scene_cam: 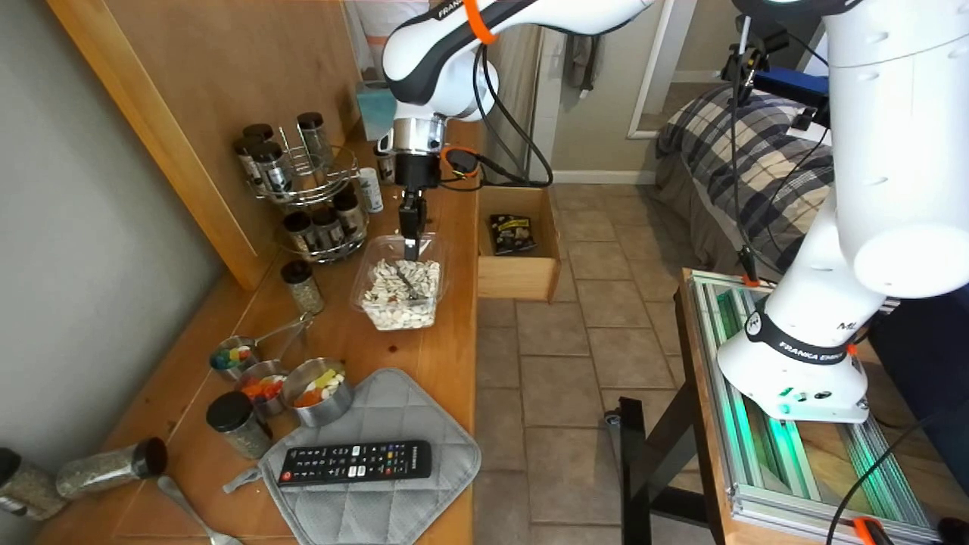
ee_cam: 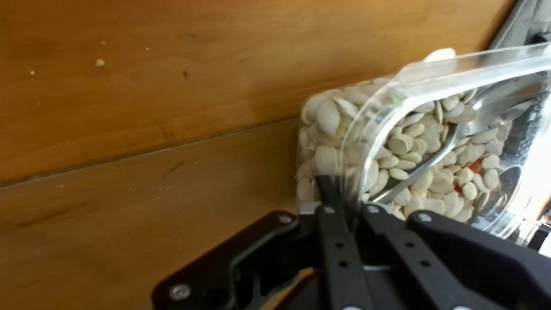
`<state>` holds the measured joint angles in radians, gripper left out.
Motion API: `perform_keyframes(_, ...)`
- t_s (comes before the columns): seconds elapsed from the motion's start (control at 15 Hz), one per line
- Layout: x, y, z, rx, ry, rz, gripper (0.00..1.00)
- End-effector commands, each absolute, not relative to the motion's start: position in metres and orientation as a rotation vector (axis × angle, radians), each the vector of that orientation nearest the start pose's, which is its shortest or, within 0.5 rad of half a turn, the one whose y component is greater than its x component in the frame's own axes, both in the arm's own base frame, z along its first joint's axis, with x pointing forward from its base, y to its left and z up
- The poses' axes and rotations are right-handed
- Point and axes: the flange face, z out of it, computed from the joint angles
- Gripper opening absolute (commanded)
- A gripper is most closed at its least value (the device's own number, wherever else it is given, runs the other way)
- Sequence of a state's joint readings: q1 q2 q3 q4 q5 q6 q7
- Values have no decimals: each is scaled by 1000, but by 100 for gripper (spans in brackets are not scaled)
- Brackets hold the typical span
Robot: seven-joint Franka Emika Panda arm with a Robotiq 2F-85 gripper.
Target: Pick up the clear lunch box from the open drawer and put it on the kitchen counter
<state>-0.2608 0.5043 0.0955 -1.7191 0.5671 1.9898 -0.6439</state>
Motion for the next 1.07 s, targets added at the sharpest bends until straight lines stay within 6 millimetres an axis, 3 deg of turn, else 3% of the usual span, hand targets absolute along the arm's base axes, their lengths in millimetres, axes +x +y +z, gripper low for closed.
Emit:
perform_keyframes(0.0, 649, -71, 295, -2565, -218, 20, 1)
perform_keyframes(0.07, 650, -69, 295, -2567, -236, 20, 1)
perform_keyframes(0.13, 650, -68, 295, -2568, -246, 14, 30)
perform_keyframes(0.27, 650, -68, 295, -2571, -249, 16, 36)
perform_keyframes(0.6, 652, -69, 301, -2574, -255, -3, 70)
perform_keyframes(0.87, 647, -77, 321, -2554, -276, -22, 98)
perform_keyframes(1.0, 642, -84, 331, -2534, -278, -32, 100)
